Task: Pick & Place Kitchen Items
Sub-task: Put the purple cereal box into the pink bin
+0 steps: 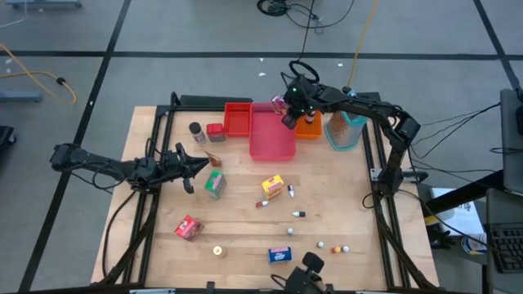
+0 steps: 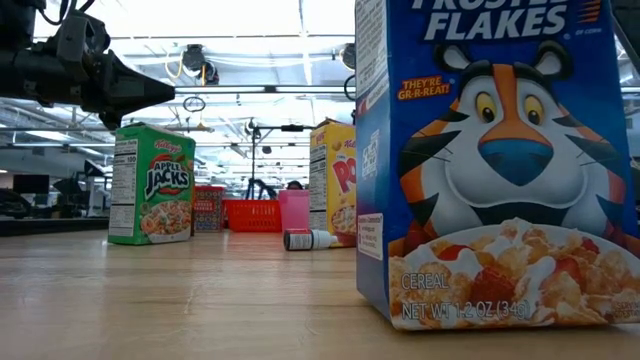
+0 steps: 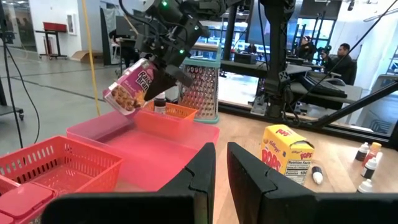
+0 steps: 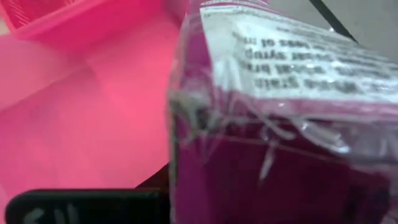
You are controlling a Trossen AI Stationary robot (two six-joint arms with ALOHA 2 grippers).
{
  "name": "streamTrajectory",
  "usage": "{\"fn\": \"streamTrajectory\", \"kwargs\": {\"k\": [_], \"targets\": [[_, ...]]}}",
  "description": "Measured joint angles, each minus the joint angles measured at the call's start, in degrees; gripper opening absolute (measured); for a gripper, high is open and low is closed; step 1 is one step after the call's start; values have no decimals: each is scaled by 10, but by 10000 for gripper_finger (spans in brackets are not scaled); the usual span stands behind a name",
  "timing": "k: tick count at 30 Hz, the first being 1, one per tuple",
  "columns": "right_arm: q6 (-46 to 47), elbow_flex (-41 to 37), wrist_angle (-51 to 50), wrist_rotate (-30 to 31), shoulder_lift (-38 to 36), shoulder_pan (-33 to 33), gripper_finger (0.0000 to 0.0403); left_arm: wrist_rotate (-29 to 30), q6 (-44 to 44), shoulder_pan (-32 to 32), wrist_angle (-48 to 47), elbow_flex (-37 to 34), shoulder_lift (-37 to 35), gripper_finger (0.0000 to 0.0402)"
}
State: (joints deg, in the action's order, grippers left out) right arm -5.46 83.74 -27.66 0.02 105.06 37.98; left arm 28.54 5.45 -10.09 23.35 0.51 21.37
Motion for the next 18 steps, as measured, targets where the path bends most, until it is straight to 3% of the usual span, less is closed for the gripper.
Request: {"fn": "streamTrajectory", "kwargs": {"k": [10, 18], "targets": [[2, 0, 7, -1, 0, -1, 117, 0, 0, 0, 0, 0, 0, 40], [3, 0, 6, -1, 0, -2, 112, 0, -1, 0, 0, 0, 0, 40]]}}
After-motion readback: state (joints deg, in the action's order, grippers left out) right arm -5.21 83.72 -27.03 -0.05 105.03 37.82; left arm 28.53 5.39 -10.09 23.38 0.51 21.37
